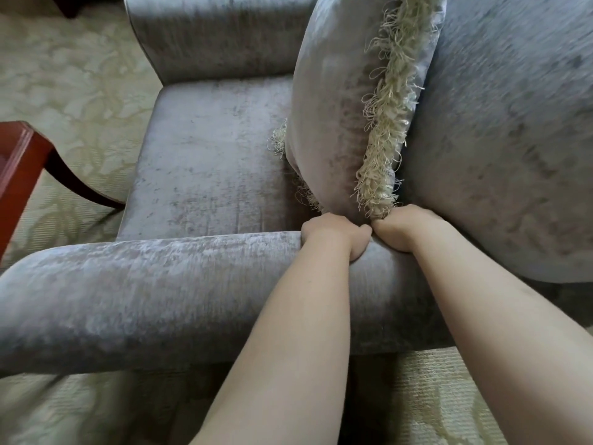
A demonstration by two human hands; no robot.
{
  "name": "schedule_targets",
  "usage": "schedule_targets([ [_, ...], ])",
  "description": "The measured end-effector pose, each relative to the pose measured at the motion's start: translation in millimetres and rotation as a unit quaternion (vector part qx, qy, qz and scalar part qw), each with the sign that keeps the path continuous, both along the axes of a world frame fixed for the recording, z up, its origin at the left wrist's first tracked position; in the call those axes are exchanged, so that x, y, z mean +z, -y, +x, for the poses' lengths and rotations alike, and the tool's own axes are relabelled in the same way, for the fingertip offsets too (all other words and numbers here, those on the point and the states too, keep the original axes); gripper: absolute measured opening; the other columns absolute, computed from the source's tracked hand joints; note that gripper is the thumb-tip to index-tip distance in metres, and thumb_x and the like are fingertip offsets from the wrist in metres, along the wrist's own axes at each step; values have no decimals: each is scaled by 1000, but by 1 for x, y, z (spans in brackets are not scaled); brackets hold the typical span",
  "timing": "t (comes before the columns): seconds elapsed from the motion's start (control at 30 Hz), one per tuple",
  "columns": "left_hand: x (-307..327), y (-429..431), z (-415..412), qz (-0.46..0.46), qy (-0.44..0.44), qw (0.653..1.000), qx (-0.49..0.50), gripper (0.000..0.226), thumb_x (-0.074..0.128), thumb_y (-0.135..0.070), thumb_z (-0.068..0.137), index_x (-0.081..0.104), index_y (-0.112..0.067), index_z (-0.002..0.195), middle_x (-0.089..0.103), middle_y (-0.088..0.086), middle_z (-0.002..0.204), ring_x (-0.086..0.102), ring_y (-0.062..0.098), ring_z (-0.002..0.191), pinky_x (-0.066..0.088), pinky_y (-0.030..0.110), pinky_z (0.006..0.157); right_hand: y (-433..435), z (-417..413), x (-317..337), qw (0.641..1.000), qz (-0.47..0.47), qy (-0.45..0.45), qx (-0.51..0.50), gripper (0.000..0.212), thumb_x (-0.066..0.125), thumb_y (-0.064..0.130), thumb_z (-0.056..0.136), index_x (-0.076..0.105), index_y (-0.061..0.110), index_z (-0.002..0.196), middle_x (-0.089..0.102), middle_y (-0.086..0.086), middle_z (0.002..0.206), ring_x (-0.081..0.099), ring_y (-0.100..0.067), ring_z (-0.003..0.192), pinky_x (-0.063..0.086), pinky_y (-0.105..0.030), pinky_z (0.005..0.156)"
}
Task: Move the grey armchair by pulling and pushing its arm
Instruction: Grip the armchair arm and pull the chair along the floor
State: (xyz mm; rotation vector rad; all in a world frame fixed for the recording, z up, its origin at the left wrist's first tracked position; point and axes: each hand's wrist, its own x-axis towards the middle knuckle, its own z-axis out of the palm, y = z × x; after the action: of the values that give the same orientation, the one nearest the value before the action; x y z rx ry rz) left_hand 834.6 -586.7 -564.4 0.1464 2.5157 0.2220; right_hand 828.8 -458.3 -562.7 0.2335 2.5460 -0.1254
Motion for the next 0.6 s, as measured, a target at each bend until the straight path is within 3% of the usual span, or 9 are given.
schedule_targets([
  [0.17, 5, -1, 4, -1, 21, 1000, -20, 56, 25, -46, 93, 60, -12, 119, 59, 11, 122, 55, 30, 109, 44, 37, 87, 2, 5, 5, 1000, 3, 28, 9, 50, 32, 46, 87, 54, 23, 126, 55, -12, 130, 54, -33, 111, 40, -33, 78],
  [0.33, 5, 10, 8, 38, 13, 998, -41, 56, 22, -48, 93, 60, -15, 118, 60, 11, 120, 55, 30, 108, 35, 39, 82, 5, 3, 13, 998, 8, 61, 1, 53, 24, 47, 91, 50, 26, 132, 52, -10, 135, 51, -32, 119, 40, -37, 88],
  [0.43, 3, 44, 16, 16, -4, 999, -42, 68, 20, -64, 90, 51, -16, 126, 51, 10, 128, 47, 32, 117, 28, 50, 98, 20, -3, 21, 985, 133, 106, -17, 51, 27, 41, 92, 46, 24, 136, 49, -3, 140, 44, -26, 129, 36, -35, 98],
  [0.5, 4, 84, 15, -2, -4, 999, -34, 71, 20, -67, 88, 50, -15, 127, 48, 10, 131, 44, 31, 121, 24, 54, 102, 51, -14, 30, 943, 273, 189, -8, 52, 36, 42, 92, 44, 19, 138, 46, 0, 142, 41, -23, 132, 36, -36, 103],
  [0.57, 5, 137, 9, -22, -5, 1000, -14, 72, 22, -67, 88, 51, -15, 126, 48, 10, 132, 43, 30, 123, 24, 52, 103, 99, -25, 43, 904, 350, 237, 66, 40, 50, 35, 89, 53, 20, 125, 50, 2, 134, 51, -22, 117, 48, -38, 88],
  [0.6, 6, 166, 5, -39, -6, 999, -3, 72, 22, -67, 88, 51, -14, 127, 48, 11, 133, 43, 30, 124, 24, 50, 103, 125, -30, 47, 905, 342, 232, 103, 29, 54, 31, 85, 56, 22, 113, 53, 3, 129, 54, -23, 108, 51, -40, 74],
])
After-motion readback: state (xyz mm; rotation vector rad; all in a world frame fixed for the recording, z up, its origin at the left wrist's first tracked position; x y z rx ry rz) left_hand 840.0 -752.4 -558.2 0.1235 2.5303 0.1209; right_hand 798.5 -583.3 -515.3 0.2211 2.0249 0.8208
